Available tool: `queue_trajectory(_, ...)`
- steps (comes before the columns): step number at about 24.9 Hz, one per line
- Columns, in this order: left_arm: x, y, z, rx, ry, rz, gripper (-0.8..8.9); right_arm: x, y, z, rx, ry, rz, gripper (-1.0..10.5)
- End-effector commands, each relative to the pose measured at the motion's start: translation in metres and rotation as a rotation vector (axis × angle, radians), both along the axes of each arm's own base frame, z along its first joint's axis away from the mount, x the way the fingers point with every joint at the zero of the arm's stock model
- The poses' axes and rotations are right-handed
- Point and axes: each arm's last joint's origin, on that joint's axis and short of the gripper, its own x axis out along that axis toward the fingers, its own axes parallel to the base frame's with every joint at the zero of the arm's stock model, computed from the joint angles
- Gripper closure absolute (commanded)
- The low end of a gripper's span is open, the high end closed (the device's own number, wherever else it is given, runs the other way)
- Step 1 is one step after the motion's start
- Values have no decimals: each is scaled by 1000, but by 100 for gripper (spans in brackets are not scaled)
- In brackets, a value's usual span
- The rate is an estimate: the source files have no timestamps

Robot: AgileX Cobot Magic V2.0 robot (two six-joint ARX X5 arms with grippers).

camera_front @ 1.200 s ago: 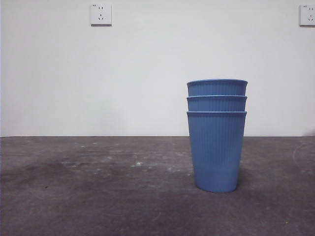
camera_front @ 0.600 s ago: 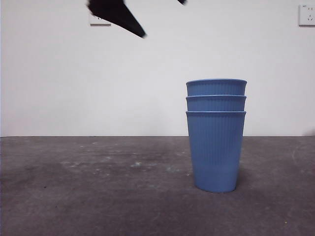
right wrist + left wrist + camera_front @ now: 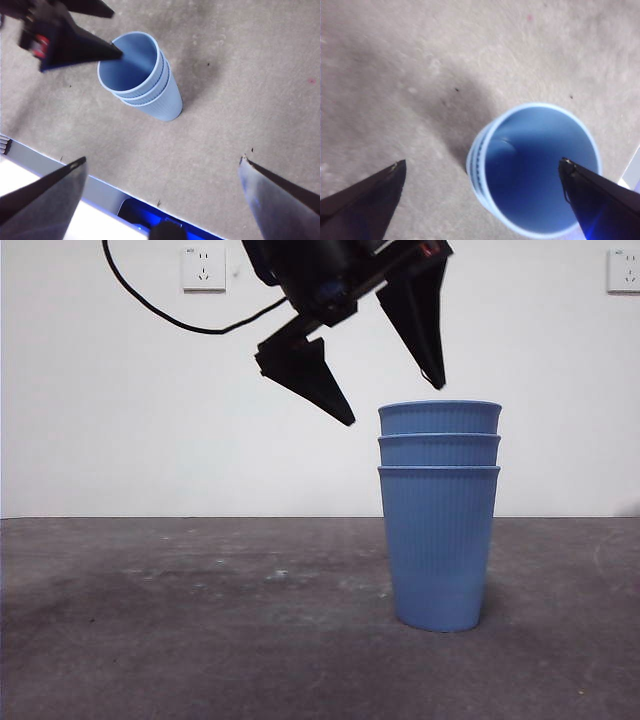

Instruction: Pick up the cup on the top,put the cup on the left,pick up the cup in the middle,put the cup on the right

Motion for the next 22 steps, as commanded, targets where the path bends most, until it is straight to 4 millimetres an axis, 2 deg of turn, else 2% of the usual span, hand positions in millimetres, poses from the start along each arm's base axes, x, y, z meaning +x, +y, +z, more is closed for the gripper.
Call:
queue_trajectory(1, 1, -8, -13, 33, 9, 4, 227, 0, 0, 1, 1, -9, -6, 443)
queue_trajectory(3, 0, -11, -12, 37, -19, 10, 231, 0, 0, 1, 1, -8, -6, 443)
queue_trajectory(7, 0, -10, -12, 45, -9, 10, 326, 1, 0, 1, 2, -12, -5, 443)
queue_trajectory(12, -2, -9, -13, 59, 6, 10, 542, 2, 0, 1, 2, -8, -5, 443)
queue_trajectory(18, -2, -9, -13, 62, 9, 9, 542, 4, 0, 1, 1, -2, -5, 443)
queue_trajectory(22, -2, -9, -14, 64, 11, 9, 604, 6, 0, 0, 1, 6, -5, 443)
